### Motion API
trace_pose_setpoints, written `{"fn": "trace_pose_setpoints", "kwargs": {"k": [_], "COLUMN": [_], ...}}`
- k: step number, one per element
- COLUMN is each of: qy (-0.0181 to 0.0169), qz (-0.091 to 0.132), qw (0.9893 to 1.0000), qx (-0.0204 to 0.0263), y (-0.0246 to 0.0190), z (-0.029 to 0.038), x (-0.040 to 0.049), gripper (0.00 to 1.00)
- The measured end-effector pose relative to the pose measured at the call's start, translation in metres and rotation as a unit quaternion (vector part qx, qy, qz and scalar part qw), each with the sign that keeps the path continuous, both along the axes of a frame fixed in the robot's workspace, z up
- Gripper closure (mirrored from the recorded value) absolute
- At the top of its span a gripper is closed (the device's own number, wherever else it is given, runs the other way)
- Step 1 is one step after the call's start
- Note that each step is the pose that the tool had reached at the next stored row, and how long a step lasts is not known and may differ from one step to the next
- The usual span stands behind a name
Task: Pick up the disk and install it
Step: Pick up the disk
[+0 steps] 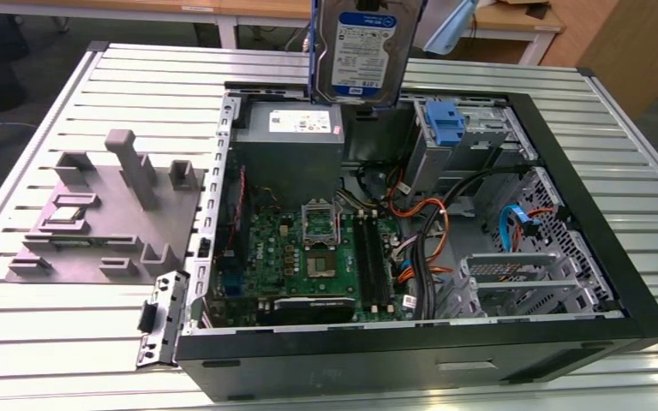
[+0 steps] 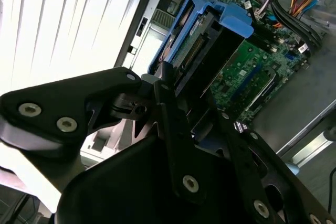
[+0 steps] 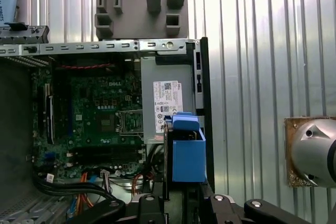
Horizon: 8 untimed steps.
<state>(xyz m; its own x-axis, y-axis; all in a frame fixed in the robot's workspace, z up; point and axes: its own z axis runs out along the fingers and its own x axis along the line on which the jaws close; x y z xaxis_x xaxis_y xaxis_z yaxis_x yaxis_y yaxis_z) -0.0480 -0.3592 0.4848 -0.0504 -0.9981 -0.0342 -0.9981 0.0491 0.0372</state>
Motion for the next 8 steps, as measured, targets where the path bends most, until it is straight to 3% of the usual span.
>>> {"fn": "trace_pose_setpoints", "kwargs": {"k": [8], "qy": [0.0], "qz": [0.0], "qw": [1.0], "qx": [0.0], "y": [-0.0088], "z": [-0.0001], "x": [0.0], "gripper": [0.65]}}
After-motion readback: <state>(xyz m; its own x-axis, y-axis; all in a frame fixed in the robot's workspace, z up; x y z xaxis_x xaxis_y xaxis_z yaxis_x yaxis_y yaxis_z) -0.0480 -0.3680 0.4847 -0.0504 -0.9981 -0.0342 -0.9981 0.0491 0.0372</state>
